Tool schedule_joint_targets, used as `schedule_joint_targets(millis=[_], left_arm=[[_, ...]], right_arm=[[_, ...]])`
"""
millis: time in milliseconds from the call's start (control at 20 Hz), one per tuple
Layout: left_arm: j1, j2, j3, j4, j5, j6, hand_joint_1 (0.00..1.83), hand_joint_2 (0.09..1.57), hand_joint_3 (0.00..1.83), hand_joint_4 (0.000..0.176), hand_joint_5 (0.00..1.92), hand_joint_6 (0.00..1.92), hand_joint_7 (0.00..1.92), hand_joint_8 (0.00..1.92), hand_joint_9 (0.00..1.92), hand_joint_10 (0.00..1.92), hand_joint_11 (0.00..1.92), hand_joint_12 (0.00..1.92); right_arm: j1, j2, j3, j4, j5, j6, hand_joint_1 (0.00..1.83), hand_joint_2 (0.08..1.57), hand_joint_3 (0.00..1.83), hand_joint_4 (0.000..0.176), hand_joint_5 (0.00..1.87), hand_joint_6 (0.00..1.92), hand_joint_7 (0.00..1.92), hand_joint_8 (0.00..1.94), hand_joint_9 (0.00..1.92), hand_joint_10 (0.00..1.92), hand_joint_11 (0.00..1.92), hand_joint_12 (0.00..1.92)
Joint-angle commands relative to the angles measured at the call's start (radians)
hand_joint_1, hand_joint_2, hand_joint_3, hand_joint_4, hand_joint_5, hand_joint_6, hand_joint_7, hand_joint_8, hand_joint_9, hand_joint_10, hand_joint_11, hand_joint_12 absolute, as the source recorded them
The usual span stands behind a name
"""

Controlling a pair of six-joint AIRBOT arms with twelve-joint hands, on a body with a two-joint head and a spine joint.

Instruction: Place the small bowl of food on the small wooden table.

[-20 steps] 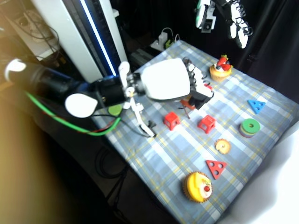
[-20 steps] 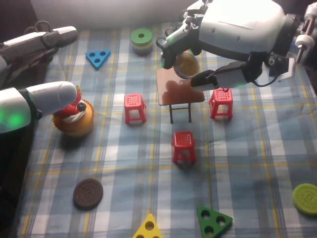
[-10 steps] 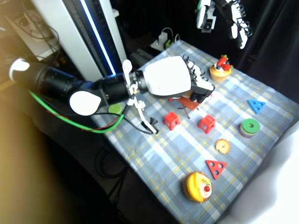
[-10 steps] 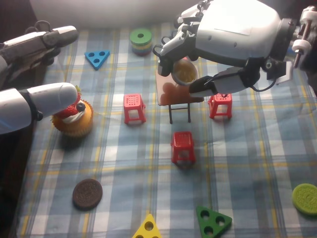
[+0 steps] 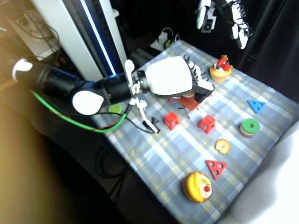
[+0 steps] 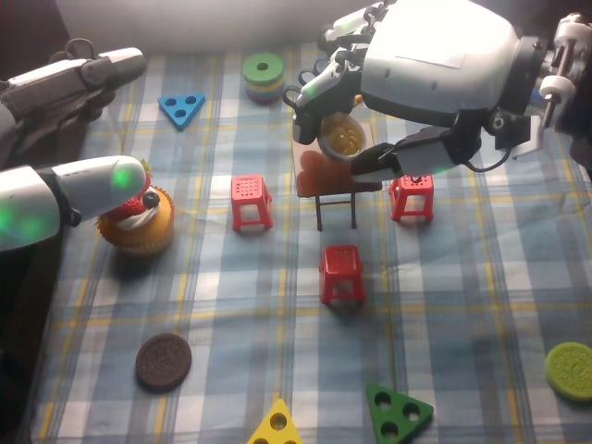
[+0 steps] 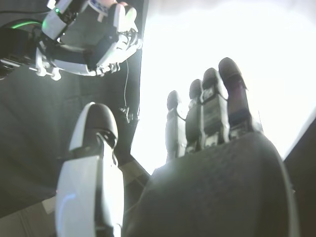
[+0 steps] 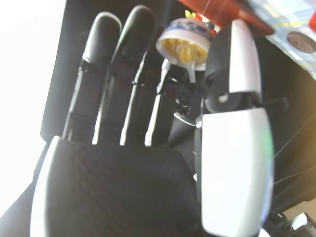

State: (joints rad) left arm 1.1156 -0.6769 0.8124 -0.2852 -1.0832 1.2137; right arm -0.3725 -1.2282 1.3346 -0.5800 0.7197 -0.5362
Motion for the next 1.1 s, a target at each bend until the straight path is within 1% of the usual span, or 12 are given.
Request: schedule_joint_targets(millis=[0,100,300,450,550,650,750,850,900,950,1000,1050], left_arm=[[-0.012,-0.004,0.006,-0.003,-0.114,-0.009,0.66,1.11,0.0,0.092,0.32,0.0,0.21,0.0,0.2,0.0,0.0,0.56],[-0.012,-0.005,0.006,-0.003,-0.114,-0.01,0.68,1.1,0.0,0.074,0.33,0.0,0.21,0.0,0.2,0.0,0.0,0.59],[-0.012,-0.005,0.006,-0.003,-0.114,-0.012,0.6,1.13,0.0,0.092,0.31,0.0,0.2,0.0,0.21,0.0,0.0,0.6],[-0.012,-0.005,0.007,-0.003,-0.114,-0.012,0.67,1.1,0.0,0.086,0.33,0.0,0.21,0.0,0.22,0.0,0.0,0.69],[-0.012,-0.005,0.007,-0.003,-0.113,-0.012,0.64,1.11,0.0,0.084,0.33,0.0,0.17,0.0,0.19,0.0,0.0,0.65],[-0.012,-0.005,0.008,-0.003,-0.113,-0.012,0.65,1.1,0.0,0.08,0.35,0.0,0.19,0.0,0.22,0.01,0.0,0.75],[-0.012,-0.005,0.008,-0.003,-0.113,-0.012,0.62,1.12,0.0,0.089,0.33,0.0,0.2,0.0,0.24,0.0,0.0,0.82],[-0.012,-0.005,0.008,-0.003,-0.113,-0.012,0.61,1.11,0.0,0.092,0.33,0.0,0.21,0.0,0.25,0.0,0.0,0.84],[-0.012,-0.005,0.009,-0.003,-0.113,-0.013,0.64,1.11,0.0,0.08,0.34,0.0,0.2,0.0,0.24,0.0,0.0,0.81],[-0.012,-0.005,0.009,-0.003,-0.113,-0.014,0.65,1.11,0.0,0.081,0.34,0.0,0.2,0.0,0.24,0.0,0.0,0.8],[-0.012,-0.005,0.009,-0.003,-0.113,-0.015,0.65,1.11,0.0,0.084,0.34,0.0,0.21,0.0,0.25,0.0,0.0,0.8],[-0.012,-0.005,0.009,-0.003,-0.112,-0.015,0.63,1.12,0.0,0.082,0.34,0.0,0.22,0.0,0.26,0.0,0.0,0.81]], right_arm=[[0.015,0.0,0.001,0.036,0.099,0.0,1.22,1.1,0.0,0.034,0.99,0.91,1.01,0.99,0.92,0.59,0.54,1.43],[0.015,0.0,0.002,0.036,0.096,0.0,1.22,1.1,0.0,0.025,0.99,0.91,1.02,0.99,0.94,0.6,0.57,1.44],[0.015,0.0,0.004,0.036,0.091,0.0,1.21,1.11,0.0,0.033,0.98,0.92,1.0,1.01,0.9,0.65,0.57,1.44],[0.015,0.0,0.006,0.036,0.09,0.0,1.21,1.11,0.0,0.037,0.98,0.93,1.01,0.99,0.89,0.68,0.55,1.46],[0.015,0.0,0.007,0.036,0.09,0.0,1.22,1.1,0.0,0.023,0.98,0.92,1.03,0.97,0.92,0.69,0.59,1.45],[0.017,-0.001,0.01,0.035,0.087,0.0,1.21,1.11,0.0,0.031,0.95,0.98,1.03,0.96,0.92,0.63,0.58,1.42],[0.02,-0.002,0.011,0.032,0.085,0.0,1.21,1.11,0.0,0.029,0.94,1.0,1.02,0.96,0.9,0.6,0.54,1.42],[0.02,-0.002,0.01,0.029,0.083,0.0,1.2,1.14,0.0,0.046,0.92,1.07,0.96,1.03,0.87,0.51,0.46,1.39],[0.02,-0.002,0.01,0.029,0.083,0.0,1.09,1.12,0.0,0.056,0.95,1.03,0.89,0.54,0.86,0.44,0.47,1.34],[0.02,-0.002,0.009,0.029,0.082,0.0,1.05,1.13,0.0,0.083,0.94,1.03,0.92,0.27,0.87,0.37,0.48,1.32],[0.02,-0.002,0.008,0.029,0.082,0.0,1.04,1.13,0.0,0.093,0.94,1.04,0.95,0.13,0.89,0.32,0.49,1.31],[0.02,-0.002,0.009,0.027,0.08,0.0,1.04,1.13,0.0,0.088,0.94,1.04,0.97,0.06,0.9,0.26,0.49,1.28]])
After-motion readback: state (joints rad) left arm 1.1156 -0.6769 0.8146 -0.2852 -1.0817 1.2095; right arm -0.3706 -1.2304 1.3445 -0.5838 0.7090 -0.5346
